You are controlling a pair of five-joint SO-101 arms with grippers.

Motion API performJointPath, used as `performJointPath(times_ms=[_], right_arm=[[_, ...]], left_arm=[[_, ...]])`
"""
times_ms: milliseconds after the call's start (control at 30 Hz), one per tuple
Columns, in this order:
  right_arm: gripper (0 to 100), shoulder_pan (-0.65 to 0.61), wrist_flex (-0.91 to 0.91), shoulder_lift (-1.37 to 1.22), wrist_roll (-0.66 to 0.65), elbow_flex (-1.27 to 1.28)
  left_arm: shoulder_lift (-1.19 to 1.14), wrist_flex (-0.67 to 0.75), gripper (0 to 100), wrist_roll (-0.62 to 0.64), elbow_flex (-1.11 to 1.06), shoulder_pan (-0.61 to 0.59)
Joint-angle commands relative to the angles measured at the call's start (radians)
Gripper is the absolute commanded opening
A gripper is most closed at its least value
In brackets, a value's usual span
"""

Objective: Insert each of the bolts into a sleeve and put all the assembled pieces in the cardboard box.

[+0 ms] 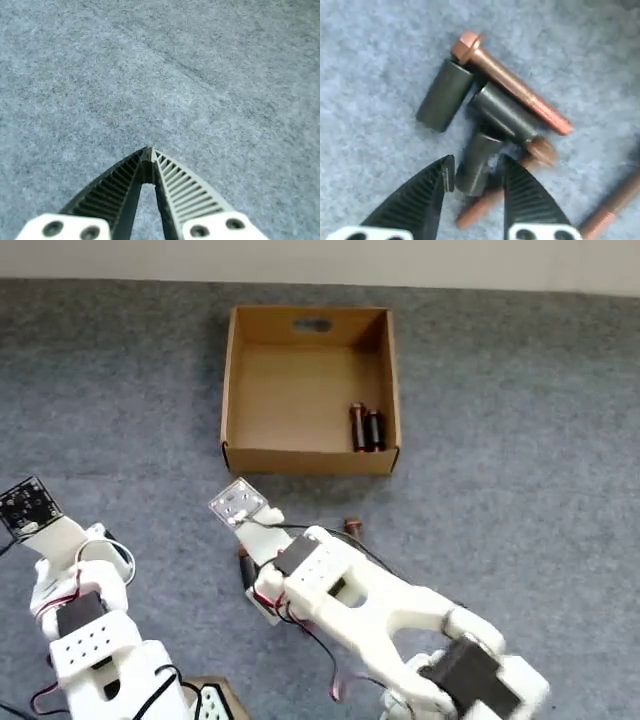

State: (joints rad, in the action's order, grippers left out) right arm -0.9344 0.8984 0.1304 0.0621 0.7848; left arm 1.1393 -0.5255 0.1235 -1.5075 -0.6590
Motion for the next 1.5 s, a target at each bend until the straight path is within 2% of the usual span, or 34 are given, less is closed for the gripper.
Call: performJointPath(times_ms=[0, 267, 367, 567, 700, 867, 967, 1067, 1200, 1367, 1467], right_arm=[[14.0, -0.001, -0.010, -0.016, 0.008, -0.004], [5.5, 0.001, -0.010, -0.025, 0.002, -0.001], [0.4, 0.041, -0.002, 0.010, 0.002, -0.019], [0.6, 0.260, 0.105, 0.269, -0.006, -0.062], [0.6, 0.430, 0.191, 0.484, -0.133, -0.061], [0.6, 0.710, 0.223, 0.607, -0.203, 0.035], [0.6, 0.849, 0.216, 0.581, -0.253, 0.137], [0.6, 0.928, 0.216, 0.518, -0.296, 0.202], [3.2, 0.938, 0.217, 0.395, -0.304, 0.214], [20.0, 0.937, 0.217, 0.232, -0.302, 0.166], [19.2, 0.937, 0.205, 0.136, -0.302, 0.114]], left_arm=[[0.010, -0.003, 1, 0.009, 0.047, -0.010], [0.010, -0.003, 1, 0.009, 0.047, -0.010], [0.010, -0.003, 1, 0.009, 0.045, -0.010], [0.010, -0.003, 1, 0.009, 0.042, -0.007], [0.010, -0.008, 1, 0.006, 0.042, 0.041], [0.010, -0.048, 1, 0.005, 0.048, 0.093], [0.010, -0.069, 1, -0.002, 0.050, 0.122], [0.010, -0.072, 1, -0.064, 0.050, 0.147], [0.010, -0.074, 1, -0.087, 0.045, 0.180], [0.010, -0.074, 1, -0.087, 0.044, 0.183], [0.010, -0.075, 1, -0.087, 0.042, 0.183]])
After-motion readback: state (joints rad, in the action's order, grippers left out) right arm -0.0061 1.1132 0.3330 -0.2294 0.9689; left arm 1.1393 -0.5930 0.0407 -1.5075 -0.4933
